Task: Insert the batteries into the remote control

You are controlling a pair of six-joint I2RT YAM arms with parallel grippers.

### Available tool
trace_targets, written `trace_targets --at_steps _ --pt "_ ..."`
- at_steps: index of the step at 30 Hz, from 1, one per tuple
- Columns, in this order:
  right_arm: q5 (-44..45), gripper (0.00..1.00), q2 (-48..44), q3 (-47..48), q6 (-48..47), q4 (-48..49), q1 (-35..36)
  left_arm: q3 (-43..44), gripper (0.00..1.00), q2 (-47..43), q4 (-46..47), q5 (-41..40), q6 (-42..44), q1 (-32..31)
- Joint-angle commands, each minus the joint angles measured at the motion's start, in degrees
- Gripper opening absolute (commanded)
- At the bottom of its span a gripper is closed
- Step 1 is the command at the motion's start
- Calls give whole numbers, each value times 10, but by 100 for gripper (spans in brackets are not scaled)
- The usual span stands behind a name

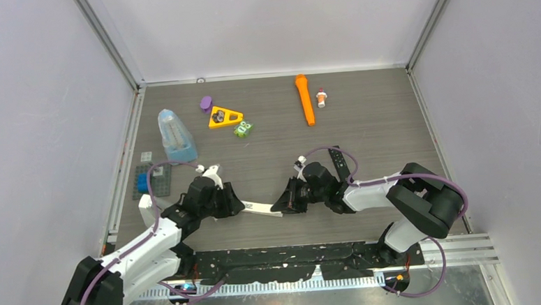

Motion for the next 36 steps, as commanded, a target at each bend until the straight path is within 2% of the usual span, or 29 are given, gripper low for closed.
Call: trace_targets --at_steps 1,8,14,17,19,22,28,32,36 --pt "44 7 15 -1 -15 -65 -3 -7 42 -2 -52 7 16 -3" --pt "48 9 14 -2 -17 -64 -3 11 42 33 -76 -15 -3 -3" --pt "49 9 19 -3 -17 -59 -3 19 47 51 -55 -4 -24 -3" --pt "49 11 20 -4 -15 -55 -3 22 43 61 -58 -11 -26 -3" --pt "48 13 17 -5 -14 -52 -3 22 40 66 -66 -16 -21 -3" --pt "54 28 4 -11 -17 -44 -2 27 33 73 -87 -16 -11 -3" --pt "64 43 -44 1 -34 -90 -2 39 31 93 -116 -29 -8 -3" --pt "70 48 -72 6 -40 -123 -3 46 31 105 -120 -40 -13 -4" --pt "78 48 -91 9 -49 -153 -4 52 32 118 -121 -37 -10 -6"
